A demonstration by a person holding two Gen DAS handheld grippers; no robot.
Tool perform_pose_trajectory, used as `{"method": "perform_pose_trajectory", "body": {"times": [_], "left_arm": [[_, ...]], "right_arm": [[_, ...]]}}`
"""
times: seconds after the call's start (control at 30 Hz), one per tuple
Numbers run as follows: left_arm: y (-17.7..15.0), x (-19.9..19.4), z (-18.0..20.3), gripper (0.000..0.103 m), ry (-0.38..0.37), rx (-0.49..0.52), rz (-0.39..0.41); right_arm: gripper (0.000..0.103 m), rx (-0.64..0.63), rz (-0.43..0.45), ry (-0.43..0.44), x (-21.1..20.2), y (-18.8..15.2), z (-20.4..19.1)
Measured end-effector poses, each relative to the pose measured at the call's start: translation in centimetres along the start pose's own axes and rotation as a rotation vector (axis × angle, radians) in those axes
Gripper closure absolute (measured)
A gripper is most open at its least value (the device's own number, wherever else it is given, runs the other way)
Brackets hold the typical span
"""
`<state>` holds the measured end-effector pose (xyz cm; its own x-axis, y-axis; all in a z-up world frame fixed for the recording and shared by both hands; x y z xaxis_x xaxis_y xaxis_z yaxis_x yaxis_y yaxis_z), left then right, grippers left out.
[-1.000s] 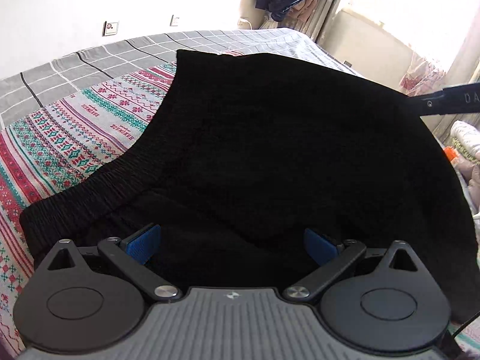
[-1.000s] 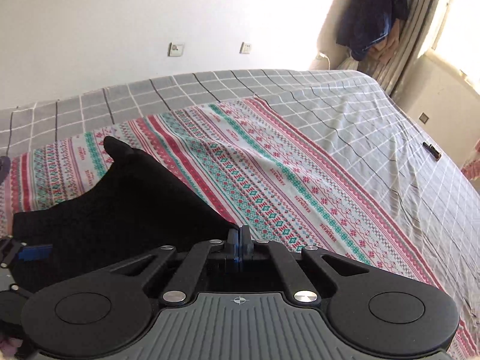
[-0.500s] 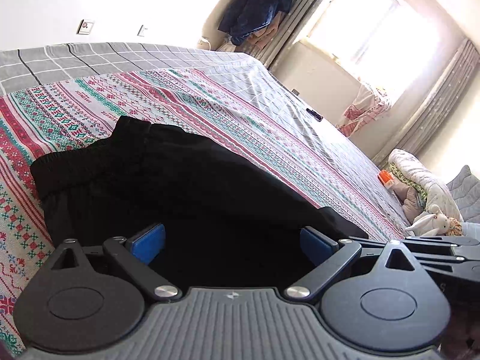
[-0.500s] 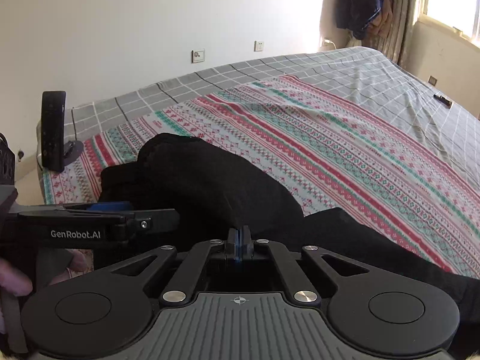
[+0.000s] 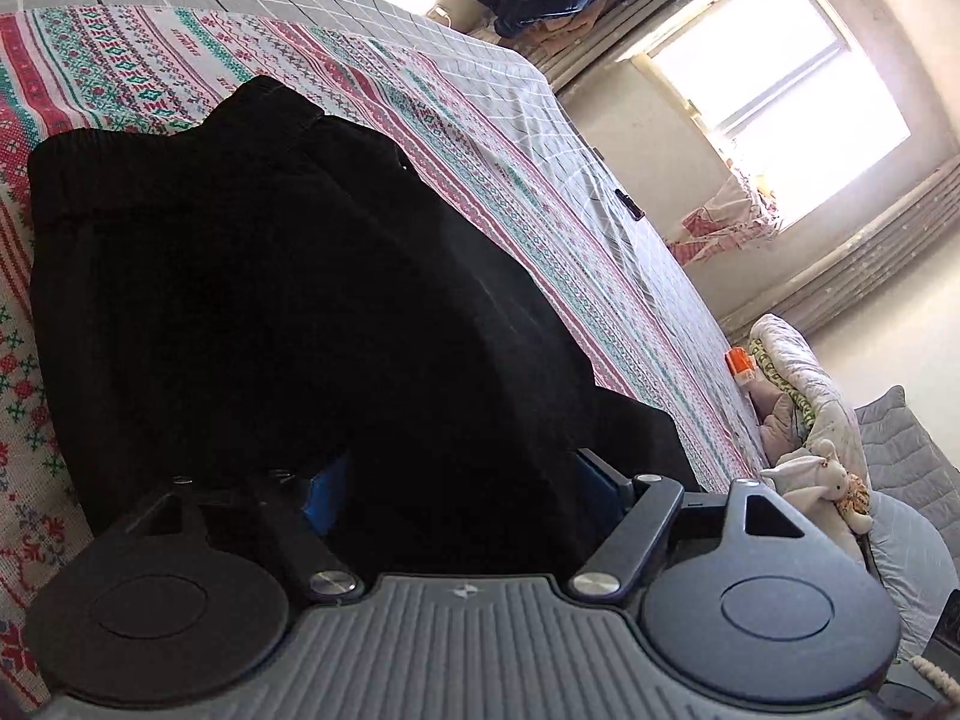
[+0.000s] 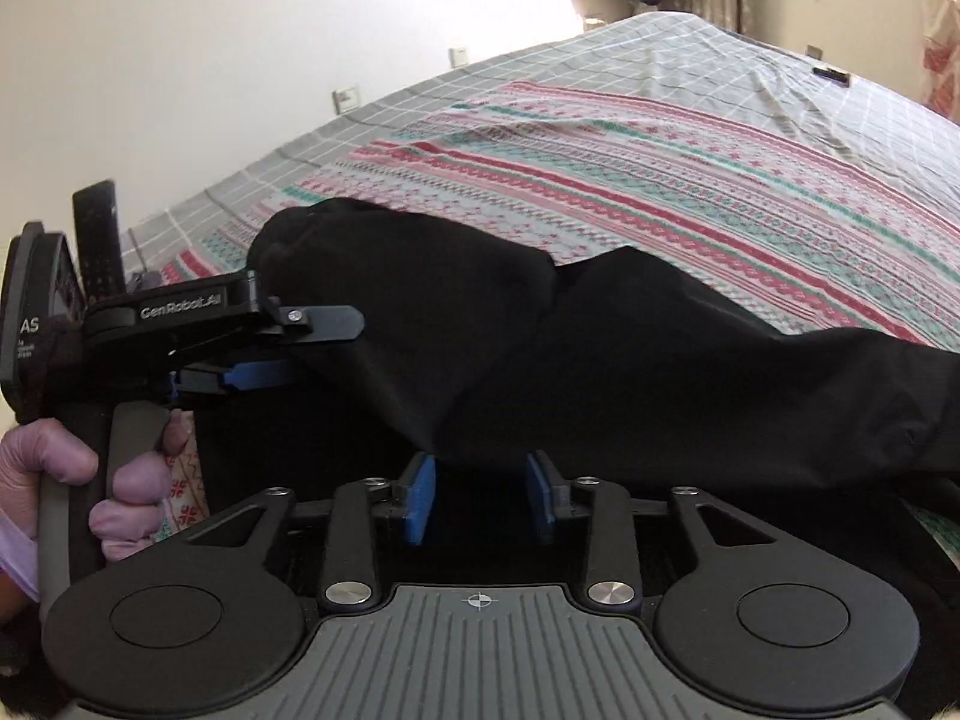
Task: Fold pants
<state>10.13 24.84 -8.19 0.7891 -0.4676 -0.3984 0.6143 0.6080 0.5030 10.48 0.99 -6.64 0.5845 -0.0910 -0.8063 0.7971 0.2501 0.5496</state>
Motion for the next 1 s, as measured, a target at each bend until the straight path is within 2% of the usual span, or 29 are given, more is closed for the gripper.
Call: {"method": "perform_pose_trajectory", "body": {"times": [0.03, 0.2, 0.33, 0.47, 0.63, 0.73, 0.83, 1.0], "left_arm": [[0.0, 0.0, -0.2, 0.019, 0.002, -0.007, 0.009], [0.5, -0.6, -0.6, 0.028, 0.003, -0.066, 0.059], [1.3, -1.0, 0.0, 0.045, -0.007, -0.087, 0.098], [1.7, -0.9, 0.9, 0.063, 0.039, -0.05, 0.13], [1.7, -1.0, 1.1, 0.069, 0.09, -0.019, 0.137], [1.7, -0.5, 1.5, 0.071, 0.116, -0.006, 0.142], [1.8, -0.5, 1.7, 0.071, 0.128, 0.0, 0.151], [2.4, -0.3, 1.9, 0.071, 0.146, 0.022, 0.159]], "right_arm": [[0.047, 0.051, 0.013, -0.027, -0.3, -0.1, 1.8], [0.047, 0.393, 0.028, -0.123, -0.7, -1.7, 12.0], [0.045, 0.619, 0.038, -0.149, -0.4, -1.9, 18.2], [0.046, 0.803, 0.04, -0.156, 1.0, -2.4, 22.3], [0.057, 1.01, -0.034, -0.112, 3.3, -4.9, 25.0], [0.069, 1.112, -0.042, -0.006, 3.8, -5.8, 25.3], [0.069, 1.213, -0.038, 0.12, 4.1, -6.2, 25.2], [0.069, 1.209, -0.052, 0.197, 4.9, -5.7, 24.3]]}}
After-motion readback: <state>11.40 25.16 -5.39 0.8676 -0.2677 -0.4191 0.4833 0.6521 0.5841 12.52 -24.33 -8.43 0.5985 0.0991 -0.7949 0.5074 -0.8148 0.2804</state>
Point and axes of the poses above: each gripper's, at about its wrist camera, not at the fingertips, and x roughly the way its jaws point, z to its right, y to its top, the point moved 4 cm from there along x, roughly the way its jaws point, and after that the axes turned 13 degrees about -y, right-handed, at the moved point
